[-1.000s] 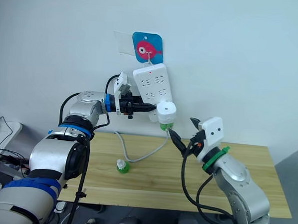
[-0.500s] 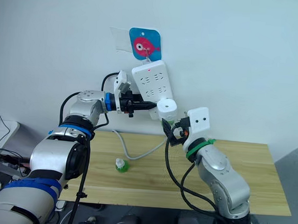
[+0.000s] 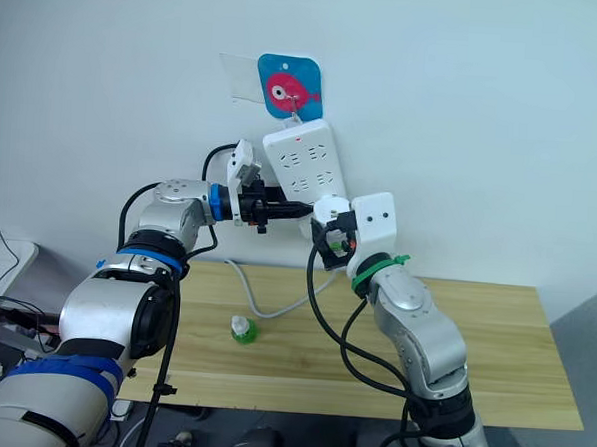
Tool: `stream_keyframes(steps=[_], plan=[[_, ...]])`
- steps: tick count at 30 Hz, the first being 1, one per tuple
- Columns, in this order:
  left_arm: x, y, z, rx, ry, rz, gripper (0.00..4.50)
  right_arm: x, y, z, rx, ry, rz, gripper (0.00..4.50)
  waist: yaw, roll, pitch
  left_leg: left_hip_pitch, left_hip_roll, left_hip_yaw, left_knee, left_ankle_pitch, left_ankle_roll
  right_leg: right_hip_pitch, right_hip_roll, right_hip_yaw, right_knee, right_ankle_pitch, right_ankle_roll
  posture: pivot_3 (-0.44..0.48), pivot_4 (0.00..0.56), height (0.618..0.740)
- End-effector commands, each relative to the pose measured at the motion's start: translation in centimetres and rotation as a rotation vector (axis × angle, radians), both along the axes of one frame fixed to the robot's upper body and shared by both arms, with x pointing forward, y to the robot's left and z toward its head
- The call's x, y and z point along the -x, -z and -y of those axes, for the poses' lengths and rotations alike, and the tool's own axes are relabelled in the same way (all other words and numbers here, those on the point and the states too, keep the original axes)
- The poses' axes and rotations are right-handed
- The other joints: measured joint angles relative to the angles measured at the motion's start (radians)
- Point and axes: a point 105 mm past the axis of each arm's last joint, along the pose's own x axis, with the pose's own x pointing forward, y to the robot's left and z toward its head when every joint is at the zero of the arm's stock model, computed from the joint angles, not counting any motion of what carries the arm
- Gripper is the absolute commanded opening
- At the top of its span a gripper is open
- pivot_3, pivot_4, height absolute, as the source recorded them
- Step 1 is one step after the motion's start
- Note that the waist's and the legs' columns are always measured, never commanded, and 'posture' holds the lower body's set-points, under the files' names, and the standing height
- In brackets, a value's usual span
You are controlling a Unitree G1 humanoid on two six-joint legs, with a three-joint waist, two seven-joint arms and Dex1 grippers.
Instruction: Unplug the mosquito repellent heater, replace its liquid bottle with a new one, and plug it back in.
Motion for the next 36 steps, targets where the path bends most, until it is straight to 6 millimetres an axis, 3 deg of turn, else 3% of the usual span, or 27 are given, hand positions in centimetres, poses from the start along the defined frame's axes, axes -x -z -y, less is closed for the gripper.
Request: stream_keyframes(steps=[1, 4, 9, 24, 34, 36], plan=[[0.1, 0.1, 0.1, -0.013, 0.007, 0.007, 1.36, 0.1, -1.3, -0.3, -0.01, -0.004, 0.058, 4.5, 0.0, 0.0, 0.0, 0.0, 0.0, 0.0, 0.0, 0.0, 0.0, 0.0, 0.0, 0.0, 0.0, 0.0, 0.0, -0.052, 0.176, 0.74], [0.1, 0.2, 0.0, -0.015, 0.004, 0.009, 1.36, 0.2, -1.3, -0.3, -0.013, -0.012, 0.058, 4.32, 0.0, 0.0, 0.0, -0.001, 0.0, 0.0, 0.0, 0.0, 0.0, 0.0, 0.0, 0.0, 0.0, 0.0, 0.0, -0.047, 0.175, 0.74], [0.1, 0.3, -0.1, -0.017, 0.001, 0.011, 1.36, 0.3, -1.3, -0.6, -0.014, -0.026, 0.066, 2.96, 0.0, 0.0, 0.0, -0.001, 0.0, 0.0, 0.0, 0.0, 0.0, -0.001, 0.0, 0.0, 0.0, 0.0, 0.0, -0.038, 0.172, 0.74], [-0.6, 0.2, -0.9, -0.009, -0.072, 0.026, 1.36, 2.4, -1.4, 1.0, 0.06, -0.012, 0.08, 2.96, 0.001, 0.0, 0.001, -0.008, 0.0, -0.001, 0.0, 0.0, 0.0, -0.006, -0.001, -0.002, 0.0, 0.0, 0.0, -0.045, 0.16, 0.74], [-0.8, 0.5, -1.4, -0.023, -0.104, 0.028, 1.36, 3.4, -1.8, 3.8, 0.042, 0.027, 0.074, 2.96, 0.0, 0.0, 0.001, -0.007, 0.0, -0.002, 0.001, 0.001, 0.0, -0.006, 0.0, -0.002, 0.001, 0.0, 0.0, -0.048, 0.15, 0.74], [-0.8, 0.5, -1.8, -0.022, -0.116, 0.021, 2.09, 3.7, -1.9, 4.8, 0.037, 0.023, 0.08, 2.96, -0.001, 0.0, 0.001, -0.007, 0.0, -0.002, 0.001, 0.001, 0.0, -0.006, 0.0, -0.002, 0.001, 0.0, 0.0, -0.051, 0.152, 0.74]])
